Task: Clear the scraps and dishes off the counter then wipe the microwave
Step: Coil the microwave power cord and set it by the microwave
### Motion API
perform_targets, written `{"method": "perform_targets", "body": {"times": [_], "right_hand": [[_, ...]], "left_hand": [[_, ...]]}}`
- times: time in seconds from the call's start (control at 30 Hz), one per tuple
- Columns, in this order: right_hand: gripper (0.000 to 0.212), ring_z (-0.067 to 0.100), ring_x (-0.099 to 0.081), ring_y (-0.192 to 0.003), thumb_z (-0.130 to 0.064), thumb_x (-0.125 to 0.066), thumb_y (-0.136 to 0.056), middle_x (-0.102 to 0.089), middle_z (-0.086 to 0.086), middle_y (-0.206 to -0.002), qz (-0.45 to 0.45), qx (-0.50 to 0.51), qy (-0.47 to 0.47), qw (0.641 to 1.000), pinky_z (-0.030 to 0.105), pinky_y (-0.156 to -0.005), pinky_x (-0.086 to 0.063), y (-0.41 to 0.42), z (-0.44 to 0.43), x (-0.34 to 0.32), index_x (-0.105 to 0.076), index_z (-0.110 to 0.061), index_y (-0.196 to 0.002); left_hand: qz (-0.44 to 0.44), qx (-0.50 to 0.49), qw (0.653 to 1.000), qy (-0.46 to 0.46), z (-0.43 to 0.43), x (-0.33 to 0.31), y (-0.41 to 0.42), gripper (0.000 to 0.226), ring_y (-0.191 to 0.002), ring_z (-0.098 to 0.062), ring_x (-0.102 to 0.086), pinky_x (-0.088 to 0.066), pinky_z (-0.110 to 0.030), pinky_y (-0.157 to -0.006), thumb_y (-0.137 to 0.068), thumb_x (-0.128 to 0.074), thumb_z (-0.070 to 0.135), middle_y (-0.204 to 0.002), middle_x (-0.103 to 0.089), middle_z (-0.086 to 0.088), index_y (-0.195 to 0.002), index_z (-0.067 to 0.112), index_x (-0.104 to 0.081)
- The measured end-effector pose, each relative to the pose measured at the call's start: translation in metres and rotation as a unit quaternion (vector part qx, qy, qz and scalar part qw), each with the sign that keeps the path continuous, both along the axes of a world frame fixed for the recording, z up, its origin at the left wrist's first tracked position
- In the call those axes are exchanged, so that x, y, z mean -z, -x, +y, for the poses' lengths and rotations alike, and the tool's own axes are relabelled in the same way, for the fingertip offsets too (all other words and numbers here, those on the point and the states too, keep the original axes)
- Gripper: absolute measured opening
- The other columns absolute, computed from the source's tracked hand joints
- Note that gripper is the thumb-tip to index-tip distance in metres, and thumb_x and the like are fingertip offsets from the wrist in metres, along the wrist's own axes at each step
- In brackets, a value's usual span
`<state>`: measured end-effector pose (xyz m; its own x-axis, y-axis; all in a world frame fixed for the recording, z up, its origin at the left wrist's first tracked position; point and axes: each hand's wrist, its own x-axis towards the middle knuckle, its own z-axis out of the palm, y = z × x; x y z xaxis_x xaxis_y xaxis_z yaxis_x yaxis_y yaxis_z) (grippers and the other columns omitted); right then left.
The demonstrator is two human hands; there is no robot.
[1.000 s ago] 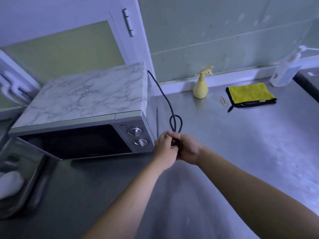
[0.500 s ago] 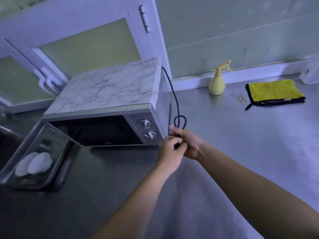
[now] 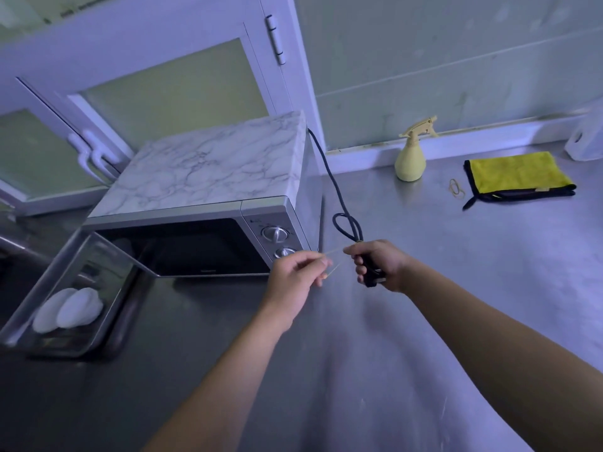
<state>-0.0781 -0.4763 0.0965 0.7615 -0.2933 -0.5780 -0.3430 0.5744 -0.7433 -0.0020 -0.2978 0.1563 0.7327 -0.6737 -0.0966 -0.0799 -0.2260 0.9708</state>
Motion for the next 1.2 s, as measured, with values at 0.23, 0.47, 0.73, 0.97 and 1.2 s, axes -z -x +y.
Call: {"method": "perform_targets", "body": {"times": [0.23,0.47,0.73,0.97,1.2], "right_hand": [[0.007,0.016,-0.040,-0.049,-0.007,-0.052,-0.089,-0.044,0.002,-0.064,-0.102,-0.023,-0.019,0.994,0.029,-0.054,-0.040,0.010,-0.014,-0.001,-0.058,-0.006,-0.084],[0.028,0.023,-0.049,-0.057,-0.001,-0.043,-0.080,-0.054,0.008,-0.071,-0.100,-0.069,0.078,0.989,0.032,-0.054,-0.024,0.019,-0.015,-0.005,-0.061,-0.002,-0.101],[0.010,0.021,-0.047,-0.063,0.010,-0.054,-0.081,-0.050,0.003,-0.063,-0.077,0.068,0.375,0.921,0.034,-0.060,-0.038,0.026,0.025,0.006,-0.061,0.003,-0.084],[0.018,0.006,-0.056,-0.060,-0.004,-0.065,-0.080,-0.062,-0.004,-0.068,0.025,0.148,0.408,0.901,0.017,-0.057,-0.043,0.041,0.045,0.021,-0.061,-0.019,-0.089],[0.020,0.024,-0.069,-0.076,0.005,-0.052,-0.089,-0.071,0.026,-0.088,-0.085,0.133,0.138,0.978,0.036,-0.079,-0.061,0.054,0.046,0.017,-0.072,0.001,-0.094]], "left_hand": [[-0.075,-0.013,0.992,-0.104,-0.023,-0.004,-0.018,0.042,-0.047,-0.010,-0.040,-0.033,-0.016,-0.047,-0.077,-0.047,-0.009,-0.047,-0.036,0.014,-0.074,0.025,-0.071],[0.078,0.144,0.923,-0.349,-0.050,-0.004,-0.039,0.034,-0.046,-0.011,-0.034,-0.033,-0.019,-0.048,-0.075,-0.085,0.016,-0.080,-0.056,-0.009,-0.105,0.010,-0.070],[0.416,-0.010,0.905,-0.084,-0.078,0.034,0.016,0.017,-0.040,0.000,-0.031,-0.022,-0.011,-0.036,-0.083,-0.080,0.022,-0.060,-0.048,0.011,-0.085,0.018,-0.063],[0.418,-0.066,0.901,-0.099,-0.071,0.055,0.036,0.016,-0.041,-0.001,-0.030,-0.020,-0.013,-0.034,-0.081,-0.079,0.028,-0.072,-0.051,0.008,-0.088,0.019,-0.069],[0.383,-0.096,0.913,-0.103,-0.060,0.055,0.033,0.013,-0.040,-0.002,-0.027,-0.016,-0.013,-0.034,-0.082,-0.079,0.021,-0.062,-0.051,0.007,-0.078,0.017,-0.068]]}}
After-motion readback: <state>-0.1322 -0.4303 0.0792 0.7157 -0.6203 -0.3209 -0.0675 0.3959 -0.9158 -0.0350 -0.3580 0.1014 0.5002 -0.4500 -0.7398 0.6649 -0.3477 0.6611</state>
